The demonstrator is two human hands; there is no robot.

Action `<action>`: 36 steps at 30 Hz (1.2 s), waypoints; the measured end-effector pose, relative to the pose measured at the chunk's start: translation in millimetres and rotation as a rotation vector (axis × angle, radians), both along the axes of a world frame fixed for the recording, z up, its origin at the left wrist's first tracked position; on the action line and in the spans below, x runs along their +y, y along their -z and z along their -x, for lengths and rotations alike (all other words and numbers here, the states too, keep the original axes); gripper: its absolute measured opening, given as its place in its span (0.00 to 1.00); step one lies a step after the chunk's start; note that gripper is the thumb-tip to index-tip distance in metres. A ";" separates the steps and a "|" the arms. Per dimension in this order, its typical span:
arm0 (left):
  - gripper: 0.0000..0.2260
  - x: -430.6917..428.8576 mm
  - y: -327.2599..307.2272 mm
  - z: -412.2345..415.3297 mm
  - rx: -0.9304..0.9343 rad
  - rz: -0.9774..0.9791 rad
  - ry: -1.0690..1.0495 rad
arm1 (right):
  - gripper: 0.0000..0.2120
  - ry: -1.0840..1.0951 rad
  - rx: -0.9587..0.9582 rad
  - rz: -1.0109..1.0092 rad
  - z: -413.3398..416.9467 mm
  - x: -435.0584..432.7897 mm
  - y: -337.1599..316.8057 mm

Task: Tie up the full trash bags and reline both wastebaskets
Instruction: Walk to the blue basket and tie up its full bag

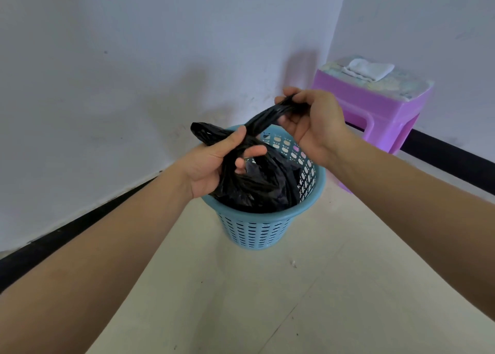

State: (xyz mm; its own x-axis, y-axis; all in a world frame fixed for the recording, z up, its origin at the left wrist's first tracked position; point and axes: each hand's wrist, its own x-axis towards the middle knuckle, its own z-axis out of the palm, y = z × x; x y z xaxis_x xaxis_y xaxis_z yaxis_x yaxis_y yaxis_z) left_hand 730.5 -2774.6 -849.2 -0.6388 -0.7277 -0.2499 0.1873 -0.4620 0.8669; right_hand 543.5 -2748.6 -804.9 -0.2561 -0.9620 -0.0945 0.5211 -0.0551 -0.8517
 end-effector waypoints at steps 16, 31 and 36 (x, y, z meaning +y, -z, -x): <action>0.07 -14.0 -11.1 -25.9 -0.039 0.207 -0.092 | 0.24 -0.240 1.040 0.005 -3.5 1.2 50.6; 0.10 -25.7 1.0 -20.9 -0.293 0.194 -0.218 | 0.05 -0.343 1.109 -0.023 0.2 -11.6 67.2; 0.07 -28.7 5.8 -5.7 -0.095 0.152 -0.385 | 0.09 -0.402 1.063 -0.072 -0.6 -8.1 70.7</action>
